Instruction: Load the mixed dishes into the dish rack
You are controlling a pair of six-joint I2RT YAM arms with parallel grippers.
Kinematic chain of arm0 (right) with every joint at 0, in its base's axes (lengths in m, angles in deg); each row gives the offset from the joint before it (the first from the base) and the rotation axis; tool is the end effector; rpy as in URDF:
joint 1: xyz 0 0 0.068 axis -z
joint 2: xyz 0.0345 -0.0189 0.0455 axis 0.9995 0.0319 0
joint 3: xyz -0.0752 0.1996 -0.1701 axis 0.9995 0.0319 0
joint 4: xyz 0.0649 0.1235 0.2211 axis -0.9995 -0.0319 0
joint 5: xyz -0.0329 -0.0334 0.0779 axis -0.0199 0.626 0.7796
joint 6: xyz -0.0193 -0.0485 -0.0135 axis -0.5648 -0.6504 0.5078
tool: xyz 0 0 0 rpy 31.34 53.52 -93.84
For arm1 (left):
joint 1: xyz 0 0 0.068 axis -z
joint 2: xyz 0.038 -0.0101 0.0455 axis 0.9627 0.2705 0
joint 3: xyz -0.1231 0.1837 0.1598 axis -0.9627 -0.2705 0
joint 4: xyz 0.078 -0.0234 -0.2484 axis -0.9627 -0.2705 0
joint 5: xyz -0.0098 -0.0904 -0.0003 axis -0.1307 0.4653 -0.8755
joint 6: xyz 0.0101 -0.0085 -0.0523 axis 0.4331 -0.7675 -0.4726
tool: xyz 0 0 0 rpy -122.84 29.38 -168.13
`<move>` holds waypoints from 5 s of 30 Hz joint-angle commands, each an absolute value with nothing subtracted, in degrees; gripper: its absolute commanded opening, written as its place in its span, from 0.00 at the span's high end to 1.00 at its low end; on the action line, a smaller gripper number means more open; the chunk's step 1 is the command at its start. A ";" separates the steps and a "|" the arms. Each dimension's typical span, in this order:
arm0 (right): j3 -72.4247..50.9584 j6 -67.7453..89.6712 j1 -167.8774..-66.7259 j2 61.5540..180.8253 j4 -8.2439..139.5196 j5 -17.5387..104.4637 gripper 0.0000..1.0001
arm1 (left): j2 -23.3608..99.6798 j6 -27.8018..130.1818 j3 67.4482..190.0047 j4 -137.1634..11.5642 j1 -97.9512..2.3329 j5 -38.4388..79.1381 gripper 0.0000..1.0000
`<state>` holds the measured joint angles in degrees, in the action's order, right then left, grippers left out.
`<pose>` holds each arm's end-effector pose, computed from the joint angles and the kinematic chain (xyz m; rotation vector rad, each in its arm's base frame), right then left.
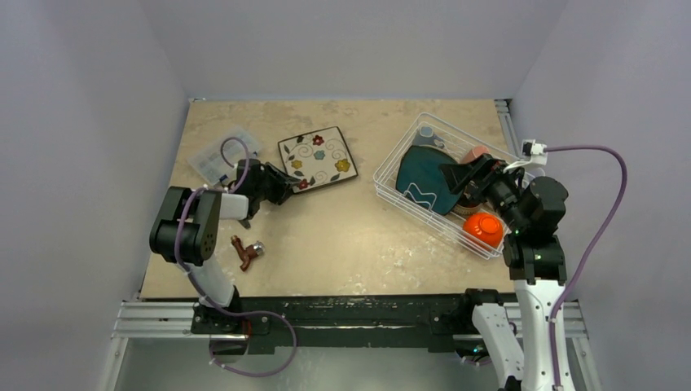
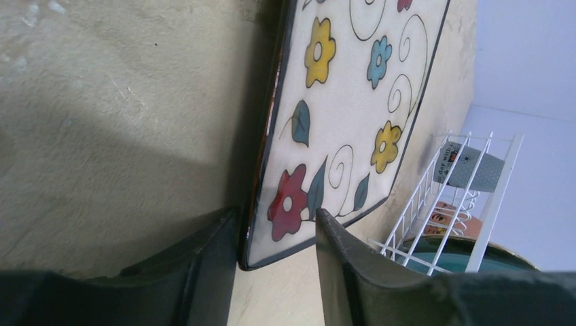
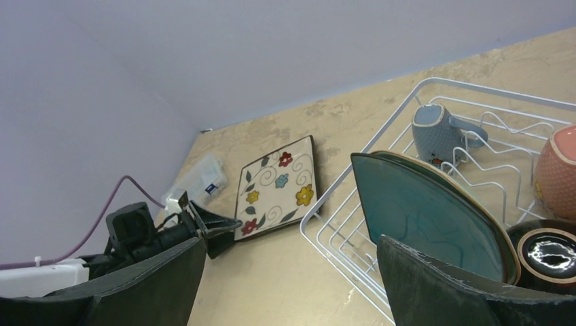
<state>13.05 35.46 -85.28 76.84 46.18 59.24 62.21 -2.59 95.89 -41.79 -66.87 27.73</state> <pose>0.1361 0.0072 0.3840 0.1876 1.6889 0.7111 0.3199 -0.0516 0.1262 -1.0070 2.1551 -0.9643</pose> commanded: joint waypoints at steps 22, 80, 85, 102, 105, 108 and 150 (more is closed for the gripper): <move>13.95 44.23 -98.89 81.13 52.05 53.65 0.03 | 49.06 -7.29 101.35 -55.31 -68.60 35.48 1.00; -0.02 -47.77 -138.22 158.93 115.16 31.72 1.00 | 47.95 -1.92 109.02 -71.63 -70.27 40.44 0.95; 2.67 -46.21 -137.44 156.02 114.19 35.63 1.00 | 49.12 -1.67 110.52 -73.26 -71.25 40.71 0.47; 8.29 -41.80 -138.24 149.30 112.39 40.65 1.00 | 54.11 0.74 111.11 -70.34 -73.64 41.53 0.28; 9.35 -41.40 -138.80 148.48 112.35 41.29 1.00 | 55.77 -0.03 111.03 -67.64 -73.53 43.45 0.28; 10.06 -40.86 -139.61 148.01 112.57 41.36 1.00 | 57.25 -0.20 111.22 -65.81 -72.78 45.45 0.31; 5.50 -4.48 -145.13 126.23 83.41 25.94 0.01 | 42.14 -1.25 104.81 -31.79 -74.03 50.45 1.00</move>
